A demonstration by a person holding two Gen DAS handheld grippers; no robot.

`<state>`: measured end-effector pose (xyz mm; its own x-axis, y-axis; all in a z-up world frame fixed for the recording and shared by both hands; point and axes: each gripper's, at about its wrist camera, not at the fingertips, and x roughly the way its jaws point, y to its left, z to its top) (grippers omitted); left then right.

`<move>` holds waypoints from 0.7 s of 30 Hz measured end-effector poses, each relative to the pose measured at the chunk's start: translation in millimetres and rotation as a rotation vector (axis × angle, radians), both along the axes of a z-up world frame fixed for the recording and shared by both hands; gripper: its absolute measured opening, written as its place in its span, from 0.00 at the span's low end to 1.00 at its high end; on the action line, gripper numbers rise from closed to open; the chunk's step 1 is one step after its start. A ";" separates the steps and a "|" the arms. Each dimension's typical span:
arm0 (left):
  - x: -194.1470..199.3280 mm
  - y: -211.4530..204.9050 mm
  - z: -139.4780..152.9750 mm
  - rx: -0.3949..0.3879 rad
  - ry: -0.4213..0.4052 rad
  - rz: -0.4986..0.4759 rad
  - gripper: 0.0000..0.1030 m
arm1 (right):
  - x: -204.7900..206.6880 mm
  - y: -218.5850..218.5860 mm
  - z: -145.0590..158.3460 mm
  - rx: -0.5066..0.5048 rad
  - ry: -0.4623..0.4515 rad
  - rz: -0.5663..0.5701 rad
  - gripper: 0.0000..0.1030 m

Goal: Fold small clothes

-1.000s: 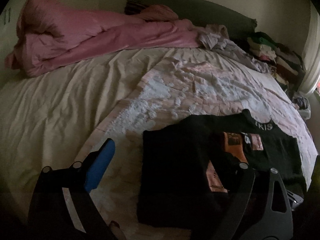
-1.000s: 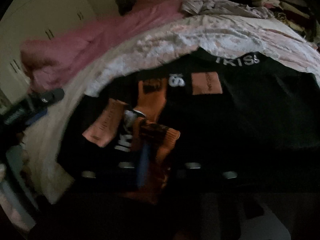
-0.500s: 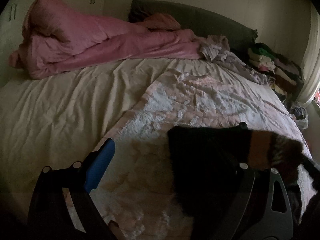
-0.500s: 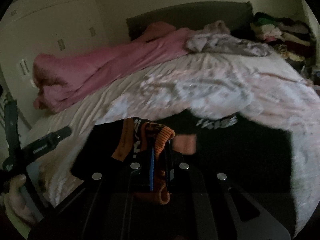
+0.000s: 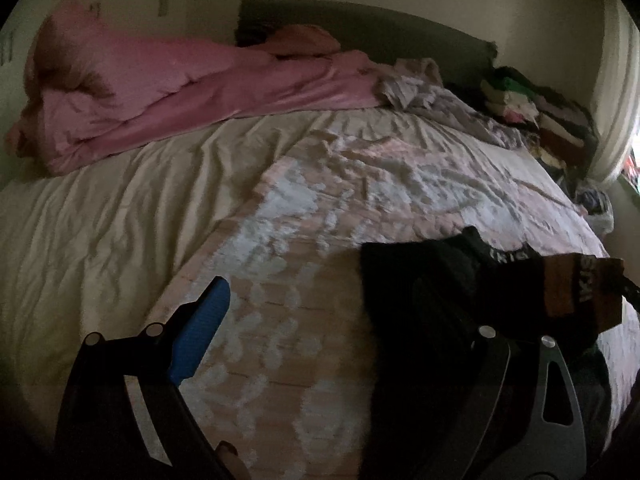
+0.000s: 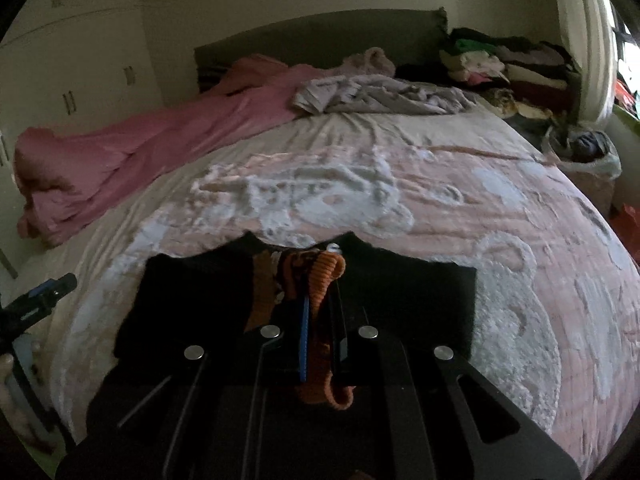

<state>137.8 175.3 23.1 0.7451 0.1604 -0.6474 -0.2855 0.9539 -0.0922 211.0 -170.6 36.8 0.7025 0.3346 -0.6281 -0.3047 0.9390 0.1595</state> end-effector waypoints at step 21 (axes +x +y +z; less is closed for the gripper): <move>45.2 -103.1 -34.4 0.062 0.066 -0.270 0.83 | -2.3 -11.5 -18.3 -0.077 0.038 -0.052 0.07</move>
